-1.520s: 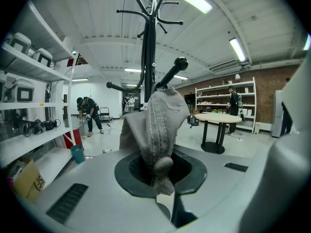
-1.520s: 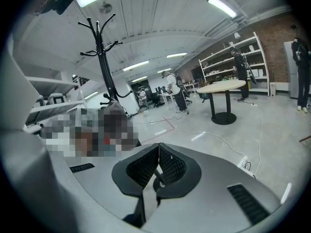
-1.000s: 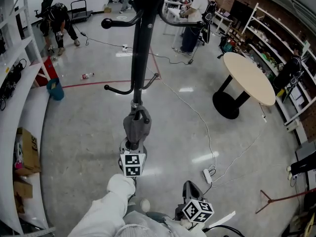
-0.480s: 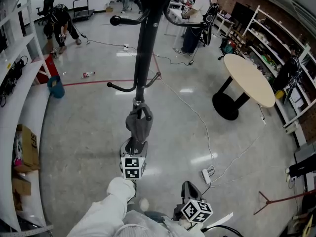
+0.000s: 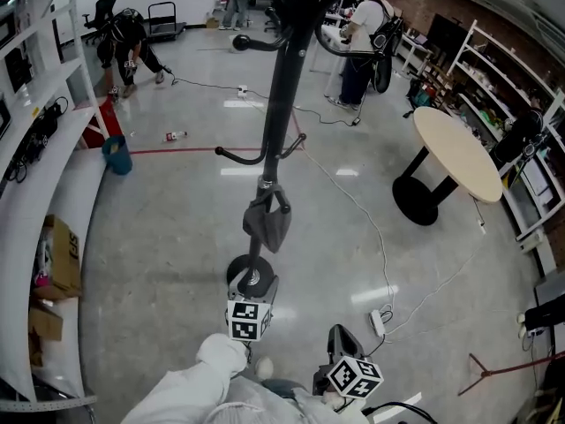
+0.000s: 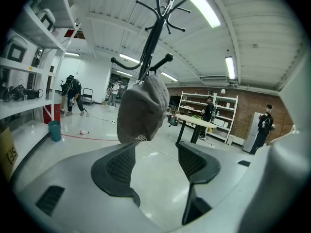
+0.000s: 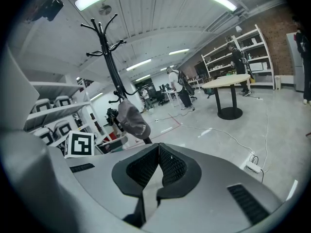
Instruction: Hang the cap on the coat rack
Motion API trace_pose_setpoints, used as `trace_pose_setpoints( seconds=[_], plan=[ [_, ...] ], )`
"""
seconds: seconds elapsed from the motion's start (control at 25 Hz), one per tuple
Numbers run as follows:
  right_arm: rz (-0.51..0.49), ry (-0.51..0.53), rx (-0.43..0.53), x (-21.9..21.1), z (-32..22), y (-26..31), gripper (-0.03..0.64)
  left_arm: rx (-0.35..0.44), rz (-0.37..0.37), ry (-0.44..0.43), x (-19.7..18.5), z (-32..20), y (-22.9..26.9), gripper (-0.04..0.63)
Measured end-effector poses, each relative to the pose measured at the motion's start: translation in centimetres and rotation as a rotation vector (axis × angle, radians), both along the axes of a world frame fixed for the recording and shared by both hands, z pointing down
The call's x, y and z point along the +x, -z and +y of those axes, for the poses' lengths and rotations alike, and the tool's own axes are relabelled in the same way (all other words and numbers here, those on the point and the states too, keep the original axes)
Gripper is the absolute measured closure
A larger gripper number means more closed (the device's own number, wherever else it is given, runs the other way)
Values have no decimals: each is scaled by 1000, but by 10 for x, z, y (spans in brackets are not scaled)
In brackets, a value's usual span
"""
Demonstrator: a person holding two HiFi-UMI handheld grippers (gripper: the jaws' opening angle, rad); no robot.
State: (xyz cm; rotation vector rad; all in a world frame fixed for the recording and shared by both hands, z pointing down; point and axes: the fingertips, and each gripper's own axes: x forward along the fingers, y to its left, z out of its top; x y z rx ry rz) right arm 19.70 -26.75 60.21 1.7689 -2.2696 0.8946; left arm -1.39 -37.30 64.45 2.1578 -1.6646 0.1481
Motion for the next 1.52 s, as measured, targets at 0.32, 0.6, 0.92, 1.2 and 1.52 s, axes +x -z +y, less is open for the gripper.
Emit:
trace_pose_setpoints(
  seconds=[0.32, 0.6, 0.92, 1.2, 1.52],
  plan=[
    [-34, 119, 8, -56, -2, -4, 606, 66, 41, -52, -13, 56, 47, 341],
    [-66, 267, 41, -134, 11, 4, 606, 160, 45, 20, -55, 114, 102, 493],
    [23, 506, 258, -199, 40, 47, 606, 128, 22, 123, -85, 155, 111, 592],
    [28, 523, 267, -184, 43, 53, 606, 97, -11, 112, -55, 158, 104, 592],
    [53, 472, 279, -151, 44, 55, 606, 110, -70, 63, -22, 150, 106, 592]
  ],
)
